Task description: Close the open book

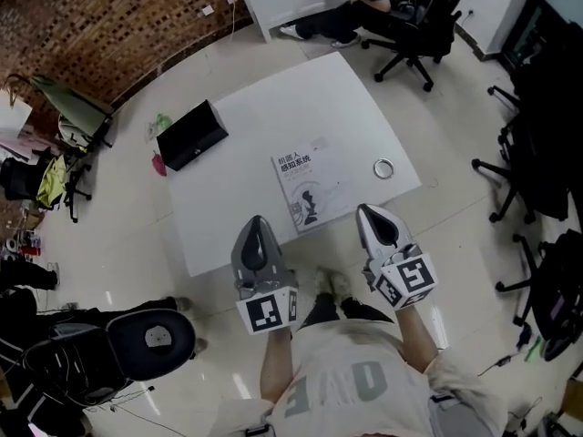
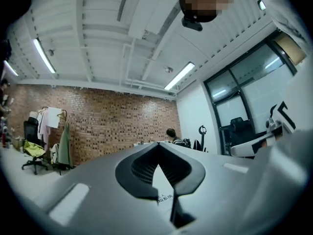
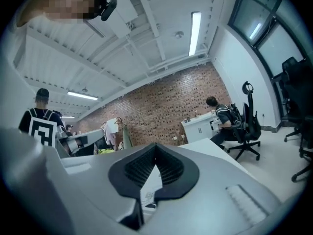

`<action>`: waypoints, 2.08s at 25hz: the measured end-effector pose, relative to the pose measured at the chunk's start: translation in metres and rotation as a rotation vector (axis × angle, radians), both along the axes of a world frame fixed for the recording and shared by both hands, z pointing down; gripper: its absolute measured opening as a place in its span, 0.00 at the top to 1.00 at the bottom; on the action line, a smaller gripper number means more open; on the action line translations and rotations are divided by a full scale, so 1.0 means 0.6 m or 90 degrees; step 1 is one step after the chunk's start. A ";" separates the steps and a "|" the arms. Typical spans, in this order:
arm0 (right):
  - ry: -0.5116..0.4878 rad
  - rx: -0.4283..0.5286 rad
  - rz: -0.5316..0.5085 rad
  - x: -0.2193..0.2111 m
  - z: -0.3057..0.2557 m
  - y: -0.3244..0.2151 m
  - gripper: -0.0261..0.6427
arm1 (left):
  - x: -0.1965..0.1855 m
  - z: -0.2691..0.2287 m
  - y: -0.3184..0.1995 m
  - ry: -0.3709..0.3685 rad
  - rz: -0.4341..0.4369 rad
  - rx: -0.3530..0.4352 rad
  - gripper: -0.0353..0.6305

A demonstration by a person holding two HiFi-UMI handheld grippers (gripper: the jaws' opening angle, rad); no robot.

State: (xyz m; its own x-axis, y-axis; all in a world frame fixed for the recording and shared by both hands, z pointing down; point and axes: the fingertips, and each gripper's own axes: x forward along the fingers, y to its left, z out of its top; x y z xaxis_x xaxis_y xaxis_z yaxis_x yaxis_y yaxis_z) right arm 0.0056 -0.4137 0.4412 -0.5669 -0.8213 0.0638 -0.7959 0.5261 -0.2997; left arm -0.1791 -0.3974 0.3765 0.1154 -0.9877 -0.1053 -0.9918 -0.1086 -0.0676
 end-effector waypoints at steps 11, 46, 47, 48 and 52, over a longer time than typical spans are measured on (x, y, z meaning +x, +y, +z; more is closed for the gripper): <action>-0.009 0.030 -0.086 -0.060 -0.038 0.106 0.95 | -0.084 -0.040 0.174 0.073 -0.096 0.042 0.93; 0.016 0.048 -0.101 0.147 -0.078 0.944 0.96 | 0.195 0.000 1.004 0.119 -0.043 -0.005 0.93; 0.016 0.044 -0.101 0.157 -0.073 0.959 0.96 | 0.207 0.003 1.016 0.117 -0.040 -0.007 0.93; 0.017 0.040 -0.100 0.167 -0.068 0.970 0.96 | 0.218 0.004 1.026 0.113 -0.036 -0.007 0.93; 0.005 0.038 -0.097 0.181 -0.070 0.992 0.96 | 0.236 -0.008 1.034 0.103 -0.024 0.003 0.93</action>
